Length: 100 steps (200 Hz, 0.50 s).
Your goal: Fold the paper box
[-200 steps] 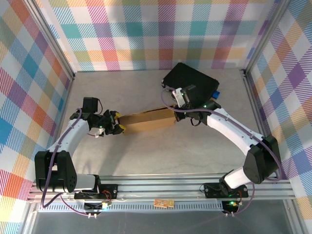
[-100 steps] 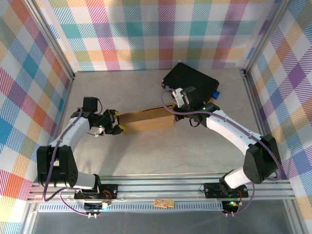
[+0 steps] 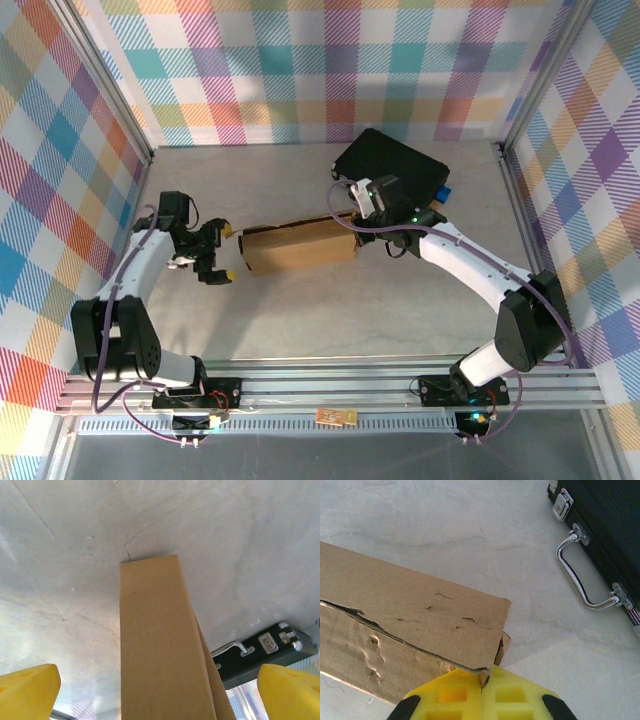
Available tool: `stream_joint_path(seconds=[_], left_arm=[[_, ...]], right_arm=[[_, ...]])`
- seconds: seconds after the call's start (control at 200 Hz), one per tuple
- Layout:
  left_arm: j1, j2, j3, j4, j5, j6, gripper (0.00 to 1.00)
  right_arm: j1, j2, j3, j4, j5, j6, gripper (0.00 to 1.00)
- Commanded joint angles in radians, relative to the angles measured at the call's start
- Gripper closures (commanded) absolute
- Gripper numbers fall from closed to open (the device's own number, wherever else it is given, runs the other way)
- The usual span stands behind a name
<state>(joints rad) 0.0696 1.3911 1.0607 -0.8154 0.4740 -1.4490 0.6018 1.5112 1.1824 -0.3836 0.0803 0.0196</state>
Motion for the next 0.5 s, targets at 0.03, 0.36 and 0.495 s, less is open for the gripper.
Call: stream_joint_path(seconds=[0.03,0.36,0.495], left_arm=[[0.018,-0.091,0.174,-0.271,-0.182,0.277,0.09],[-0.062,-0.171,0.288,-0.259,-0.296,1.06,0.73],[-0.124,-0.16,0.286,-0.254,-0.404,1.285,0.77]], right_arm=[[0.017,0.06,-0.027,-0.155,-0.029,0.002,1.0],[0.016,0.071,-0.009,-0.168,-0.035,-0.02,1.0],[0.016,0.086,0.01,-0.182,-0.04,-0.025,1.0]])
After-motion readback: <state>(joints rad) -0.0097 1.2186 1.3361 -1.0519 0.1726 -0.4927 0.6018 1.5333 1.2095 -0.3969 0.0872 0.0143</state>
